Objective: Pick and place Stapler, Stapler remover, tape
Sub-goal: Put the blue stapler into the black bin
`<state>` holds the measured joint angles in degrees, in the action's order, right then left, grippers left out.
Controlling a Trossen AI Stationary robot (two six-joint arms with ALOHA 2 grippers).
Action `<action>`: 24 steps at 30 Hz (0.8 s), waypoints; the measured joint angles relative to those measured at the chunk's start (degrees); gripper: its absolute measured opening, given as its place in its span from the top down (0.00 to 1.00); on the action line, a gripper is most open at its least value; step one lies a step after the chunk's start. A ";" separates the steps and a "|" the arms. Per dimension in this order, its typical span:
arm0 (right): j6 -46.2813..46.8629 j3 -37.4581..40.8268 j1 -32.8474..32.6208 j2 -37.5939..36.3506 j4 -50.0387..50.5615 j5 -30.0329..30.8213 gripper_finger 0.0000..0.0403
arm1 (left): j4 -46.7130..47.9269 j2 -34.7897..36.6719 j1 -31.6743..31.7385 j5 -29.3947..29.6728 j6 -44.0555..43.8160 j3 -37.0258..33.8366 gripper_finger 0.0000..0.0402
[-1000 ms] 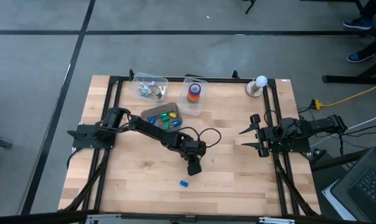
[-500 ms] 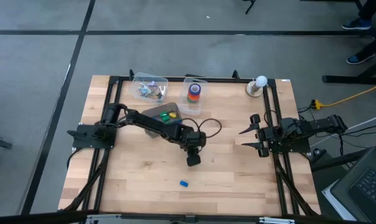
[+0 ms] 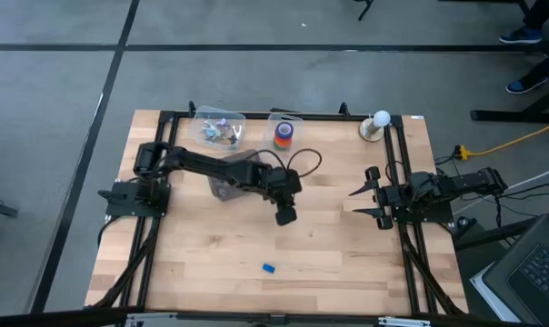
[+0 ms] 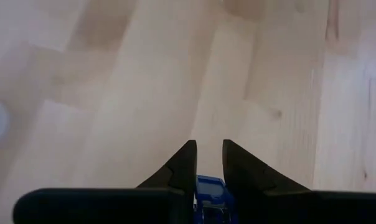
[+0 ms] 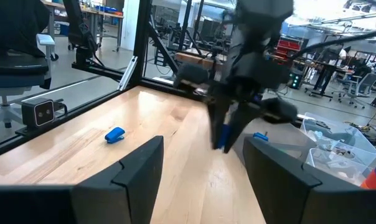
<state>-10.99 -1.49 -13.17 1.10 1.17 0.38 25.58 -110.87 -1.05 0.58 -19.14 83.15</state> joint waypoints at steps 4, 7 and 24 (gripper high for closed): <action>0.01 0.02 -0.02 0.00 0.02 0.00 0.44 | -0.17 1.80 1.47 1.27 0.16 0.02 0.86; 0.01 0.02 0.01 0.00 0.00 0.00 0.44 | -1.46 3.28 2.58 1.94 1.81 0.04 0.86; 0.01 0.02 0.01 0.00 0.02 0.00 0.44 | -3.04 15.22 11.33 4.98 6.86 0.07 0.85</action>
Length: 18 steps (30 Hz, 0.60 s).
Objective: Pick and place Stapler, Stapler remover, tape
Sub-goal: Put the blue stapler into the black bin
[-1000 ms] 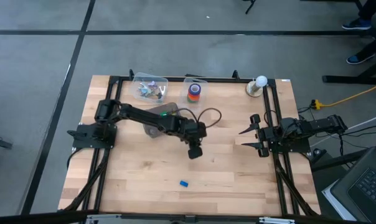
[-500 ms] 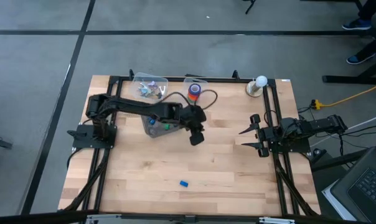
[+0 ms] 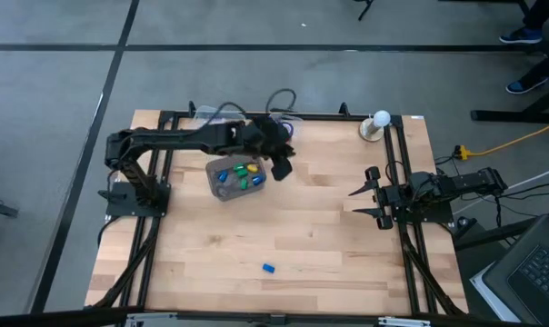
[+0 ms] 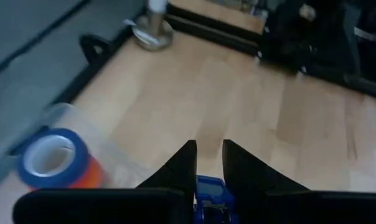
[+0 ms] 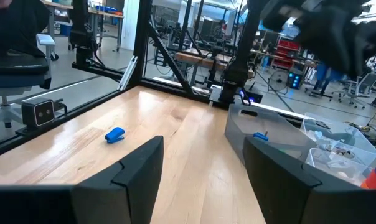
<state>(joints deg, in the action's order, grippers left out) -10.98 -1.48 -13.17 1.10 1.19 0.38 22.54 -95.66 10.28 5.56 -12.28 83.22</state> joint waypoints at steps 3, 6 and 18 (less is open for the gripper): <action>-0.02 -0.01 0.00 0.00 0.00 0.00 0.44 | 0.13 1.45 1.42 0.03 0.03 0.00 0.85; -0.02 0.00 0.00 0.00 0.00 0.00 0.44 | 0.84 2.43 2.57 0.03 0.08 0.00 0.85; -0.02 -0.02 -0.01 0.00 0.00 0.00 0.44 | 14.11 4.15 7.80 1.50 1.05 -0.04 0.85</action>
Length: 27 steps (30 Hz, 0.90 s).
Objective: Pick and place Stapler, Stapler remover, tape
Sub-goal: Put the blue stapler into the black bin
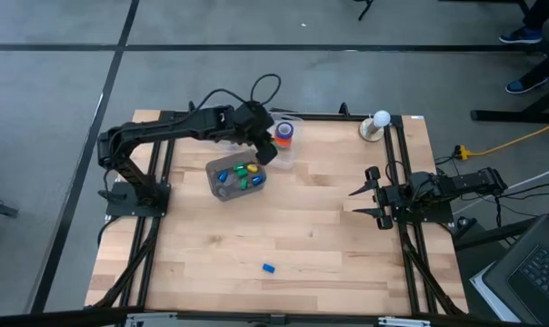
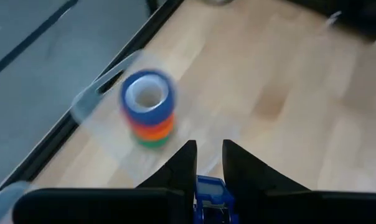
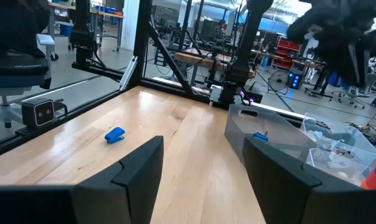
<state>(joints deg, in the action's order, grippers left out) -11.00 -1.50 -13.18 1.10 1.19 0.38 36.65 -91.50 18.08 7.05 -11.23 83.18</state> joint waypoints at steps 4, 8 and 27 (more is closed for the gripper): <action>0.00 0.00 0.01 0.00 -0.02 0.00 0.44 | 5.90 -0.02 1.50 1.26 -2.19 -1.14 0.85; 0.01 0.02 0.01 0.00 -0.01 0.00 0.44 | 13.28 -0.04 2.43 3.23 -3.09 -1.25 0.85; 0.00 0.01 0.01 0.00 -0.02 0.00 0.44 | 23.16 -0.04 2.28 8.48 -7.88 -1.25 0.85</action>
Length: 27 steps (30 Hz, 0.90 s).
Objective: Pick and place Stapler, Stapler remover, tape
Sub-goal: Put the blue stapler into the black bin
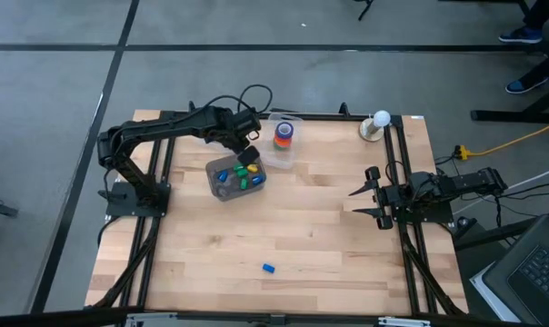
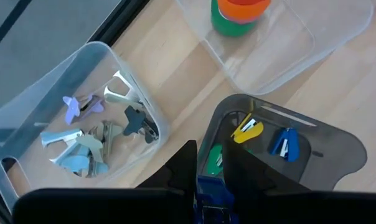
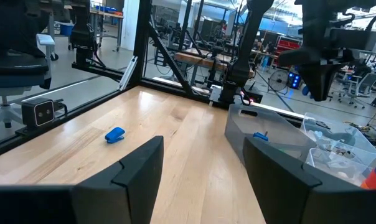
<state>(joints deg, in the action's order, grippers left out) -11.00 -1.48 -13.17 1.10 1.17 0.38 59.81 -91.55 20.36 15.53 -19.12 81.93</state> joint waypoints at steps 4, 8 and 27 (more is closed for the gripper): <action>0.00 -0.01 0.00 0.00 0.02 0.00 0.44 | 0.00 -0.13 -0.39 -0.04 -3.32 0.00 0.85; 0.02 -0.01 -0.02 0.00 0.02 0.00 0.44 | 0.00 -0.29 -1.54 -0.09 -4.35 0.00 0.85; 0.00 0.01 -0.02 0.02 0.00 0.00 0.44 | 0.15 -12.76 -9.05 -0.72 -3.08 -0.02 0.83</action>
<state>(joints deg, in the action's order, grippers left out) -11.00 -1.48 -13.19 1.12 1.17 0.38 59.96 -104.31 11.31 14.81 -22.20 81.91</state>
